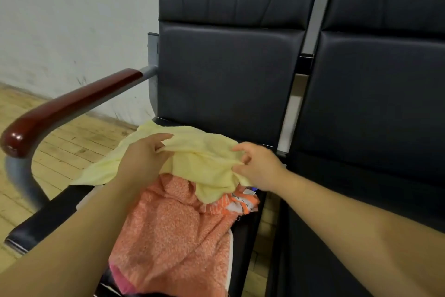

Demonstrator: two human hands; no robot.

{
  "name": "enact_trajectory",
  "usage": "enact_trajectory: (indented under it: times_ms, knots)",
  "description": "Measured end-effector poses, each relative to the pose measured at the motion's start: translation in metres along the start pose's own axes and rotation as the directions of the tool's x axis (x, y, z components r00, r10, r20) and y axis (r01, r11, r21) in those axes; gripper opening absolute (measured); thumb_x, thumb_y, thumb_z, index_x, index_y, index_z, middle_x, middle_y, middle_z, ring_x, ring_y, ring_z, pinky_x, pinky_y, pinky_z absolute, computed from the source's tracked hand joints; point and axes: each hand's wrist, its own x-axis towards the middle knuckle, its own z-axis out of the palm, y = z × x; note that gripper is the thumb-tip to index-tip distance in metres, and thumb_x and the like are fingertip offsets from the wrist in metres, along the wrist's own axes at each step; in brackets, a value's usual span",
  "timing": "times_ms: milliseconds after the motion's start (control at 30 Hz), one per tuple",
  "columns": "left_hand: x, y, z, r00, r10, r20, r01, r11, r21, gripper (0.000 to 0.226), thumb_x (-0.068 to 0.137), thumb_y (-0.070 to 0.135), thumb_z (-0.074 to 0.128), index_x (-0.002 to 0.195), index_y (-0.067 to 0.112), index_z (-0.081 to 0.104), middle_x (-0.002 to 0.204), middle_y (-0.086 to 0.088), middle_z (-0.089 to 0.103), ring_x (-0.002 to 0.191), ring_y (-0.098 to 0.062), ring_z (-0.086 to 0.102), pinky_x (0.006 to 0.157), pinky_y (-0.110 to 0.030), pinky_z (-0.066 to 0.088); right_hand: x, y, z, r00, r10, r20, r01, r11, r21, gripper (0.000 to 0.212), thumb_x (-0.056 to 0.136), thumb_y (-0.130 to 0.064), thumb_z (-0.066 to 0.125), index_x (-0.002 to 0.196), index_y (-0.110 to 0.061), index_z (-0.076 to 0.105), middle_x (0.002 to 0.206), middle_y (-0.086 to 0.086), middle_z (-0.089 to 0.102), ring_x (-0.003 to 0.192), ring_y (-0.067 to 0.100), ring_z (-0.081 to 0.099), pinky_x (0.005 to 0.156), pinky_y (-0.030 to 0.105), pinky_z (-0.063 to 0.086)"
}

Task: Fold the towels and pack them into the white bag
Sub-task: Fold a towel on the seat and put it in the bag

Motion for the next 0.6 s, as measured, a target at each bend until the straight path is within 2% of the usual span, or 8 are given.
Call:
enact_trajectory:
  times_ms: [67, 200, 267, 367, 467, 600]
  knots:
    - [0.002, 0.013, -0.013, 1.000, 0.009, -0.029, -0.010, 1.000, -0.012, 0.041, 0.093, 0.026, 0.069, 0.133, 0.032, 0.064, 0.105, 0.009, 0.068, 0.086, -0.009, 0.062, 0.079, -0.026, 0.044, -0.003, -0.012, -0.021, 0.998, -0.018, -0.066, 0.022, 0.998, 0.066, 0.039, 0.088, -0.028, 0.076, 0.124, -0.036, 0.063, 0.089, -0.009, 0.066, 0.077, 0.006, 0.063, 0.070, 0.023, 0.049]
    - [-0.004, 0.058, -0.040, 0.985, 0.122, -0.125, -0.124, 0.992, -0.009, 0.032, 0.094, 0.028, 0.071, 0.126, 0.029, 0.069, 0.099, 0.012, 0.064, 0.097, -0.013, 0.060, 0.090, -0.027, 0.043, -0.025, -0.040, -0.075, 0.983, -0.039, -0.177, 0.073, 0.978, 0.194, 0.030, 0.089, -0.020, 0.077, 0.116, -0.030, 0.068, 0.081, -0.006, 0.070, 0.070, 0.009, 0.068, 0.064, 0.029, 0.056]
    - [-0.010, 0.088, -0.054, 0.968, 0.174, -0.183, -0.181, 0.983, -0.022, 0.031, 0.095, 0.031, 0.070, 0.125, 0.028, 0.070, 0.107, 0.009, 0.069, 0.102, -0.015, 0.061, 0.094, -0.027, 0.043, -0.045, -0.051, -0.105, 0.978, -0.037, -0.207, 0.086, 0.969, 0.231, 0.029, 0.090, -0.019, 0.077, 0.115, -0.030, 0.067, 0.083, -0.004, 0.072, 0.071, 0.013, 0.072, 0.059, 0.031, 0.060]
    - [-0.022, 0.140, -0.066, 0.941, 0.255, -0.223, -0.270, 0.962, -0.037, 0.029, 0.095, 0.032, 0.068, 0.125, 0.030, 0.070, 0.107, 0.012, 0.067, 0.101, -0.011, 0.060, 0.089, -0.022, 0.041, -0.084, -0.057, -0.152, 0.959, -0.031, -0.281, 0.106, 0.961, 0.256, 0.028, 0.089, -0.018, 0.077, 0.113, -0.029, 0.067, 0.082, -0.005, 0.072, 0.071, 0.005, 0.071, 0.058, 0.025, 0.056]
    - [-0.042, 0.199, -0.063, 0.929, 0.320, -0.183, -0.345, 0.930, -0.124, 0.027, 0.096, 0.032, 0.067, 0.124, 0.034, 0.069, 0.109, 0.019, 0.062, 0.095, 0.001, 0.055, 0.084, -0.016, 0.039, -0.137, -0.052, -0.201, 0.944, 0.000, -0.329, 0.099, 0.953, 0.285, 0.026, 0.089, -0.018, 0.077, 0.112, -0.028, 0.069, 0.081, -0.007, 0.071, 0.069, 0.004, 0.070, 0.052, 0.022, 0.054]
    - [-0.075, 0.271, -0.032, 0.872, 0.485, -0.065, -0.488, 0.855, -0.173, 0.026, 0.095, 0.031, 0.068, 0.120, 0.033, 0.071, 0.109, 0.021, 0.064, 0.094, 0.009, 0.055, 0.080, -0.009, 0.038, -0.223, -0.024, -0.253, 0.938, 0.042, -0.345, 0.055, 0.962, 0.266, 0.028, 0.088, -0.021, 0.079, 0.111, -0.032, 0.069, 0.089, 0.000, 0.073, 0.066, 0.009, 0.069, 0.049, 0.023, 0.051]
